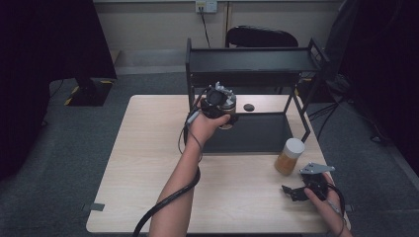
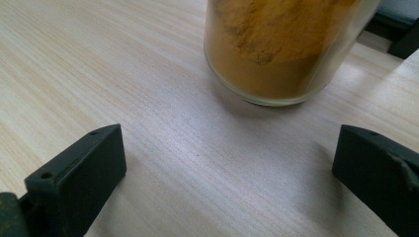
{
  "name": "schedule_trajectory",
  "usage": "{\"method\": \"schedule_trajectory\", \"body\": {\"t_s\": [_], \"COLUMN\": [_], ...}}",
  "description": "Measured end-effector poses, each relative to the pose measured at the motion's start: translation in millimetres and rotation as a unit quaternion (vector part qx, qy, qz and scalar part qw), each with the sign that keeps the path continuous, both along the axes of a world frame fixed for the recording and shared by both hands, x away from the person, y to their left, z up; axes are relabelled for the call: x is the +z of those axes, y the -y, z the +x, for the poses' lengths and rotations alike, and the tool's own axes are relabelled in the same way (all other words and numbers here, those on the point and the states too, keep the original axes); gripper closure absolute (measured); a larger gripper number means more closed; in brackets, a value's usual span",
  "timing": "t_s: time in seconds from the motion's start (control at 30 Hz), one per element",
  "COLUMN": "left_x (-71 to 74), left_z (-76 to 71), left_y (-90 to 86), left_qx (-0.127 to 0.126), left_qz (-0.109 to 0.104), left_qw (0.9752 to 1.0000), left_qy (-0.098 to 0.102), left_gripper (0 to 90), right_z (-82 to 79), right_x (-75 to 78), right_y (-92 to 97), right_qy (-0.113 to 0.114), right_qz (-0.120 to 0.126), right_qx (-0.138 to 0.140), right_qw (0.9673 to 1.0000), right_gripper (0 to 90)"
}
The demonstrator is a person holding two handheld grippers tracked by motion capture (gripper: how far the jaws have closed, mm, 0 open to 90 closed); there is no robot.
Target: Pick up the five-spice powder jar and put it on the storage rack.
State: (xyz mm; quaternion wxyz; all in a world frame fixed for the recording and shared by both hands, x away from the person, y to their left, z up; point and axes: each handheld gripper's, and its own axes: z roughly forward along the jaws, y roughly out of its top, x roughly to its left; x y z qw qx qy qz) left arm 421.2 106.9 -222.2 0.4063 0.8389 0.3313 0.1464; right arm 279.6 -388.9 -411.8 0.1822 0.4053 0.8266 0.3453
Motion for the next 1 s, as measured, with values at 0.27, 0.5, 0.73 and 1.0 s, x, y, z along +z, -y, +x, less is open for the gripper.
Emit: {"method": "schedule_trajectory", "body": {"t_s": [0.27,0.5,0.73,1.0], "left_x": [20.5,36.4,52.4,73.0], "left_z": [0.5,1.2,2.8,5.8], "left_y": [-0.7,0.1,-0.3,-2.8], "left_qx": [-0.002,-0.002,-0.002,-0.001], "left_qz": [0.001,0.003,0.001,-0.003], "left_qw": [1.0,1.0,0.9999,0.9999], "left_qy": [0.004,0.007,0.01,0.011], "left_gripper": [31.1,31.1,31.1,31.1], "right_z": [0.0,0.0,0.1,0.0], "right_x": [0.0,0.1,0.1,0.1], "right_y": [0.0,0.0,0.0,0.0], "right_qy": [0.0,0.0,0.0,0.0], "right_qz": [0.0,0.0,0.0,0.0], "right_qx": [0.0,0.0,0.0,0.0], "right_qw": [1.0,1.0,1.0,1.0], "right_gripper": [0.0,0.0,0.0,0.0]}}
